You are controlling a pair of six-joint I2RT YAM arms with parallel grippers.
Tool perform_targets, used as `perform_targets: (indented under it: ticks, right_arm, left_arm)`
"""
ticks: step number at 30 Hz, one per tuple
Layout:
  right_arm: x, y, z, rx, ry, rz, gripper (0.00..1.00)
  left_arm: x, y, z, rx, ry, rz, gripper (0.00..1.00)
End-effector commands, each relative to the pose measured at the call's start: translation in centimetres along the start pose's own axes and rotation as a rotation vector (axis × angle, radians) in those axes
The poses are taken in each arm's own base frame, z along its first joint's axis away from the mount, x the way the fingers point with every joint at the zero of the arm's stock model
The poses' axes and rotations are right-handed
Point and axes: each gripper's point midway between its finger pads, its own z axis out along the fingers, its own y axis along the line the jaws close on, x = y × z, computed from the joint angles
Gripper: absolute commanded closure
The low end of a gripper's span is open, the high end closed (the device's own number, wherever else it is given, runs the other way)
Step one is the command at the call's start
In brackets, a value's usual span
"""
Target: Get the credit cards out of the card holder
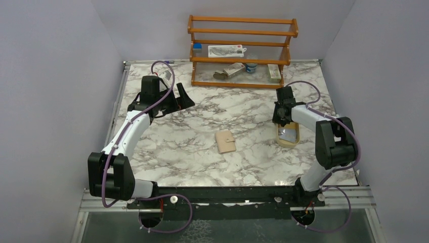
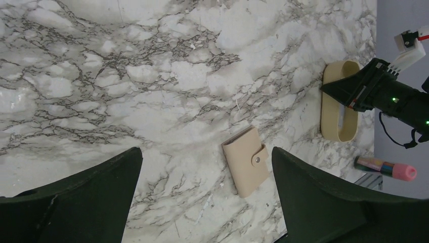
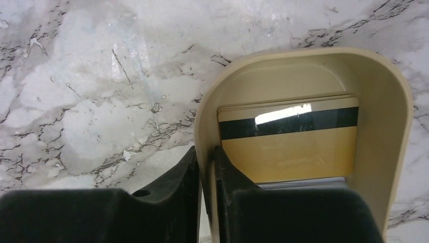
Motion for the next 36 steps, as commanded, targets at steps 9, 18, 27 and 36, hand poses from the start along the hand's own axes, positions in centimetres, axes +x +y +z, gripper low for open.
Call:
perform_targets:
  ticks: [9, 18, 27, 36]
  right_arm:
    - [-1.1, 1.4, 0.2, -0.057, -0.05, -0.062, 0.99]
    - [-3.7, 7.9, -2.1, -0.26, -0.151, -0.26, 0.99]
    - [-4.2, 18.0, -5.8, -0.563, -0.257, -0.647, 0.99]
    - [-0.5, 25.3, -6.4, -0.797, -0.19, -0.952, 0.99]
  left_arm:
    - [-2.1, -0.7, -0.7, -0.006, -0.043, 0.059, 0.01]
    - [-2.3, -0.7, -1.2, -0.009, -0.044, 0.062, 0.01]
    - [-2.3, -1.1, -1.9, 0.013, -0.027, 0.071, 0.01]
    - [-2.3, -0.7, -2.3, 0.015, -0.027, 0.065, 0.01]
